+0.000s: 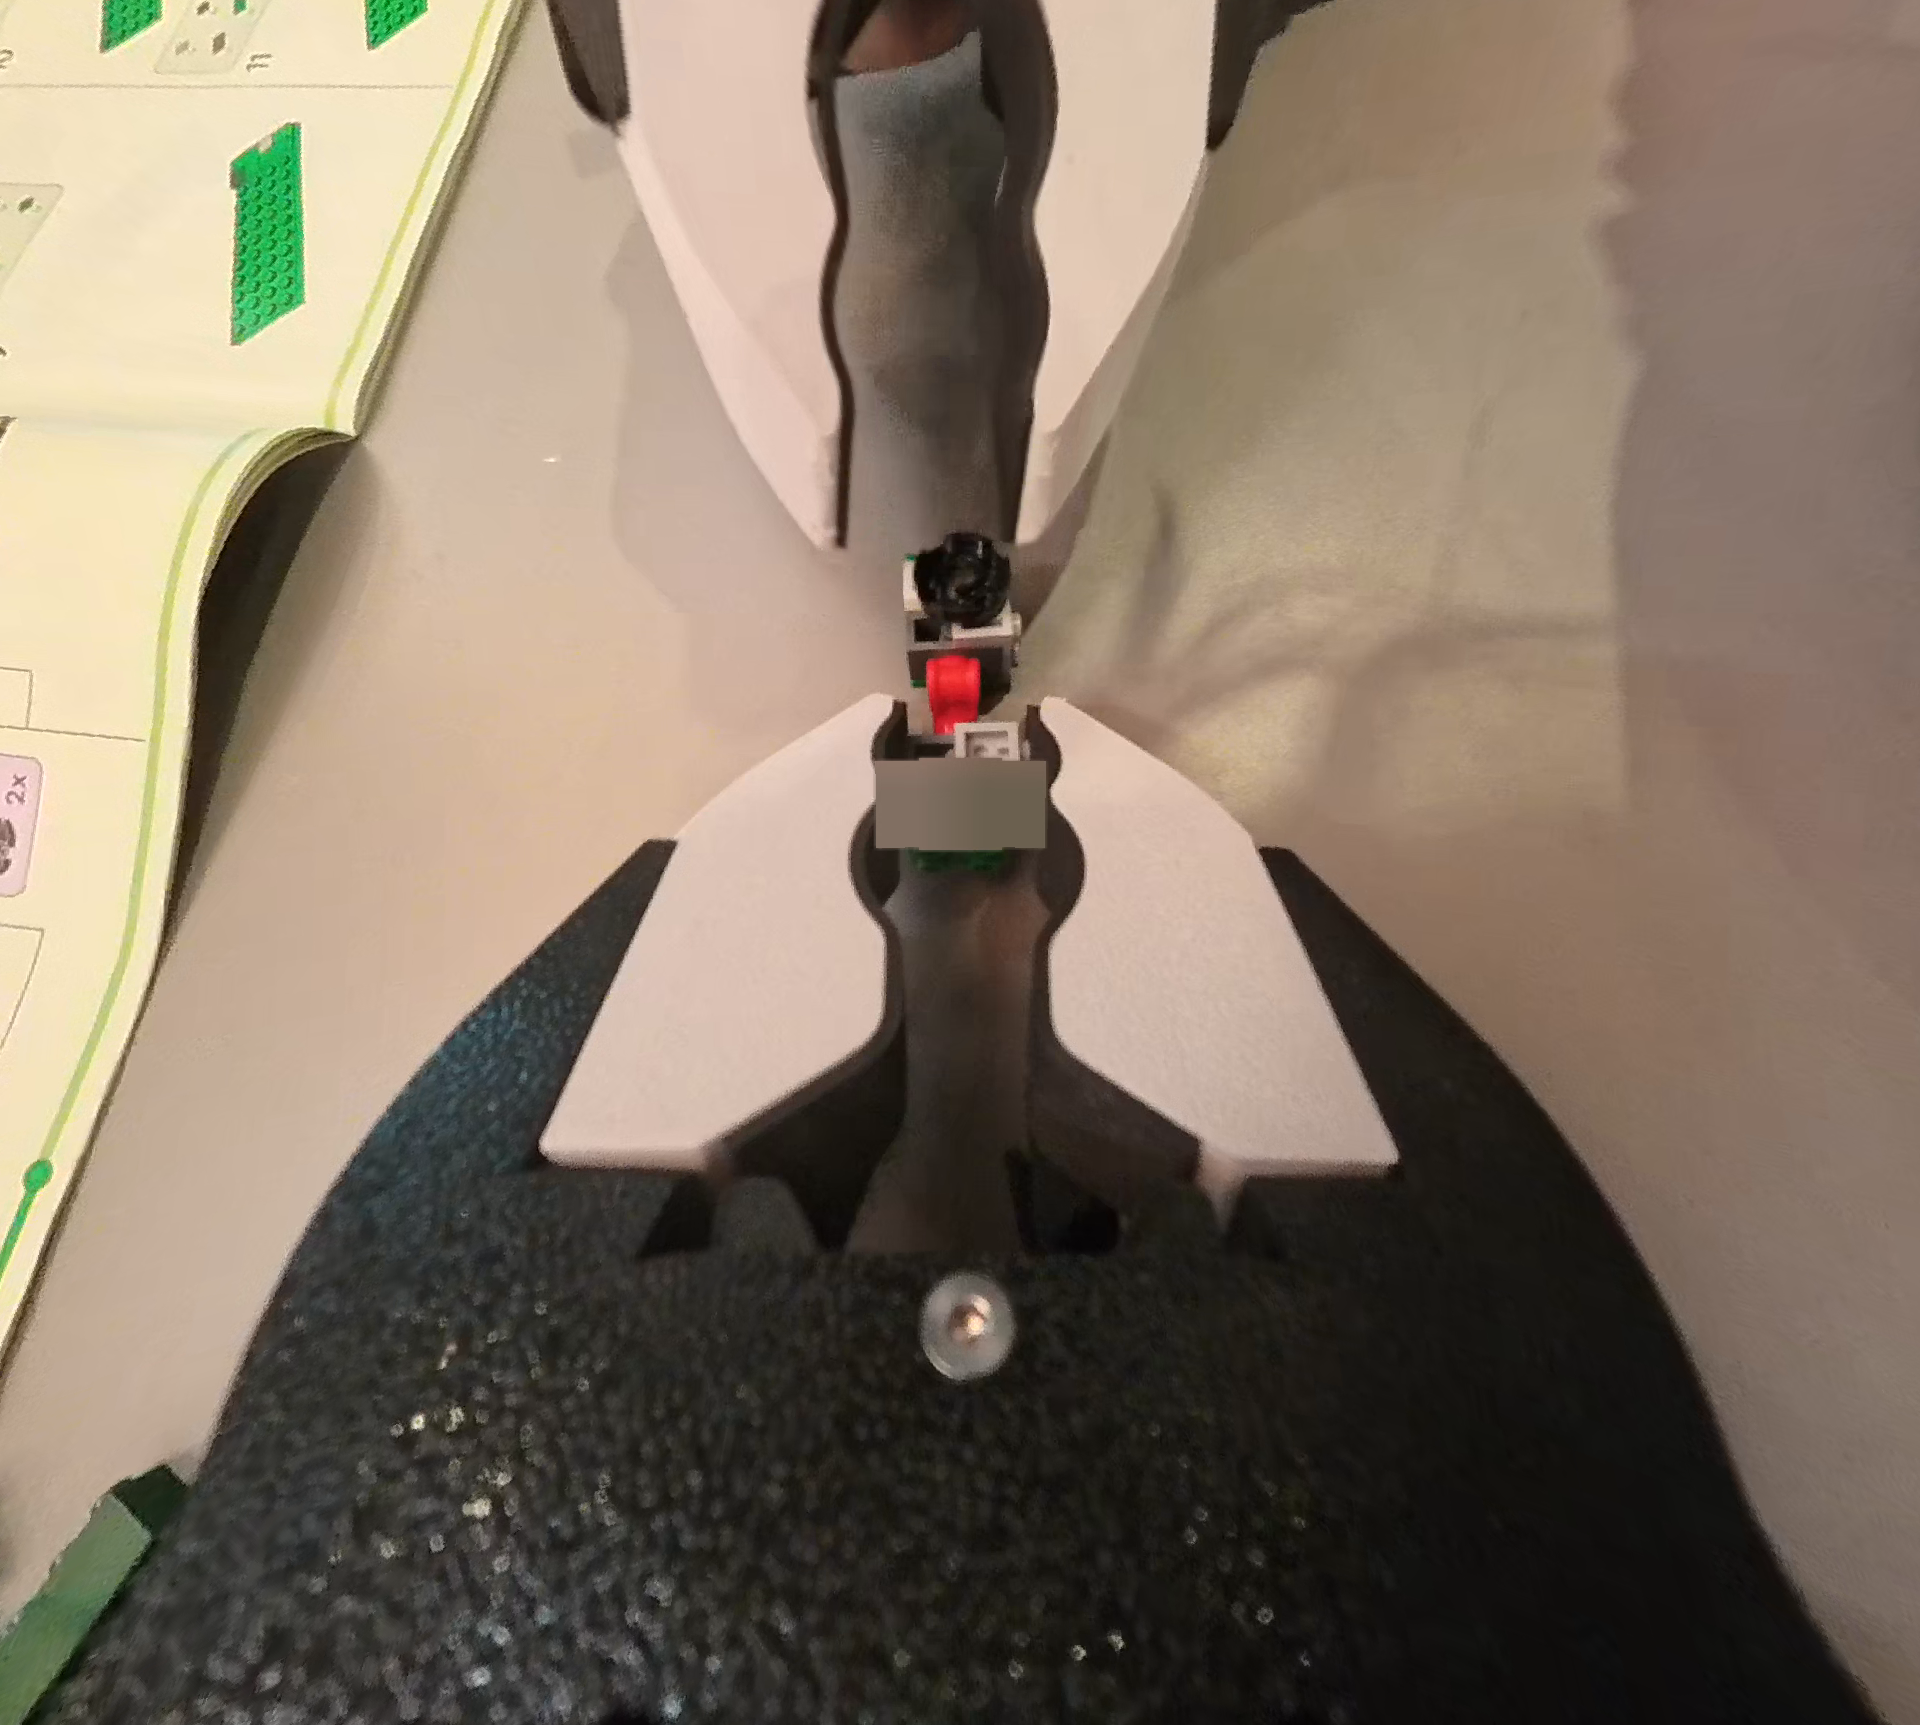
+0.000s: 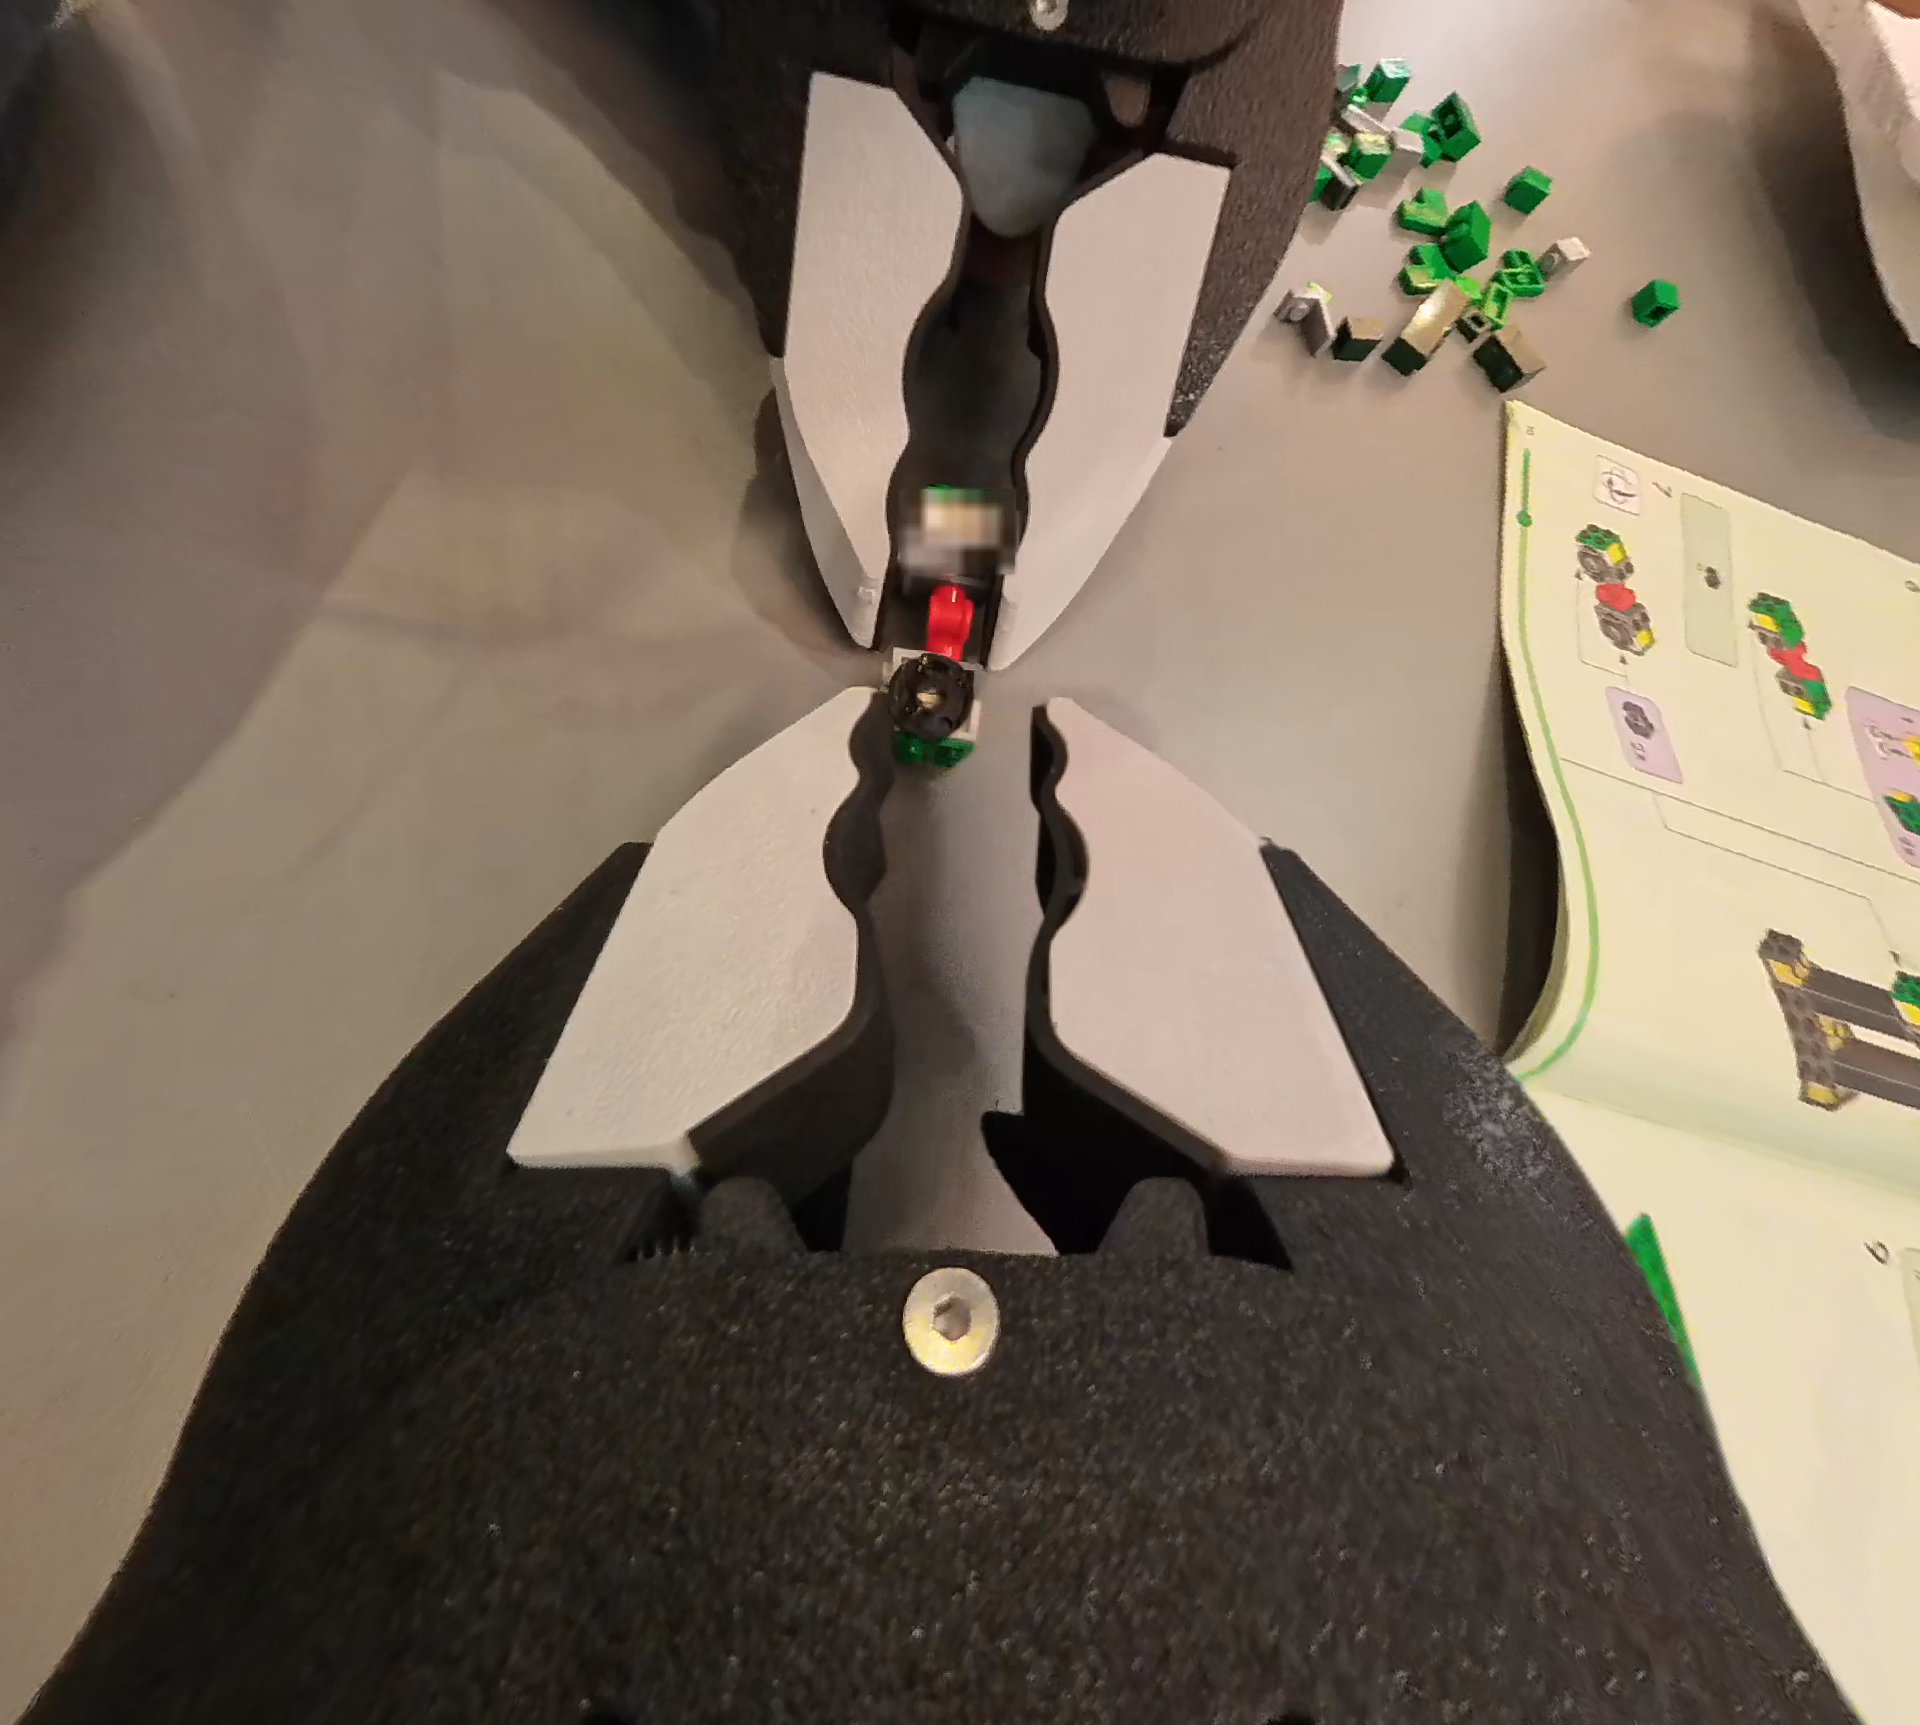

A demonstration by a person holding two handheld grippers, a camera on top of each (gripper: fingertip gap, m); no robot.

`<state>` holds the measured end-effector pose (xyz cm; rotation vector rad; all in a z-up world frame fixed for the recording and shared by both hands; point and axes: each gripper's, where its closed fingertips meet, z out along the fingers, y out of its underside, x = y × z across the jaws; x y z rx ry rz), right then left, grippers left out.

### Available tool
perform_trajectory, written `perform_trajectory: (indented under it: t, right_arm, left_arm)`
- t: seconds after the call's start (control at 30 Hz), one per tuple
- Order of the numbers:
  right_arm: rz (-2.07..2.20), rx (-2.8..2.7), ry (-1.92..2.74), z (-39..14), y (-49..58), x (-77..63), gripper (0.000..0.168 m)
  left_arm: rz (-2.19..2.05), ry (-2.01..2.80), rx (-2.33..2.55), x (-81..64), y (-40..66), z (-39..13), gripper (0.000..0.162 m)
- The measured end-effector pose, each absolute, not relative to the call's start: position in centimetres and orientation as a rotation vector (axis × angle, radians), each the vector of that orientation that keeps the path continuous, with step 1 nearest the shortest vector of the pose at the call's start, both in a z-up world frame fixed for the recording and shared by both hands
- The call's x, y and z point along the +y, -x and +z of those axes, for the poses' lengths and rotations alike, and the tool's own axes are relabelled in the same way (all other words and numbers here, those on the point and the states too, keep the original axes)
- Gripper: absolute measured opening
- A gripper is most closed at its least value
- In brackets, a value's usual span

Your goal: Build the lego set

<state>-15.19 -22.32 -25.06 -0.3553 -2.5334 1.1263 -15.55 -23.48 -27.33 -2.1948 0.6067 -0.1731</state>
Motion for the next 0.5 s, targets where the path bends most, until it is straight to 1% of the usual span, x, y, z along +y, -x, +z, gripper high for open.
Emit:
perform_trajectory:
  t: [0.13,0.5]
  right_arm:
    - [1.143,-2.467,0.431,-24.39,15.03,-22.28,0.023]
    - [1.167,-2.522,0.616,-25.25,15.04,-22.79,0.021]
  left_arm:
    - [-0.174,2.197,0.598,-23.42,15.63,-27.33,0.021]
    - [-0.171,2.196,0.601,-23.38,15.62,-27.35,0.021]
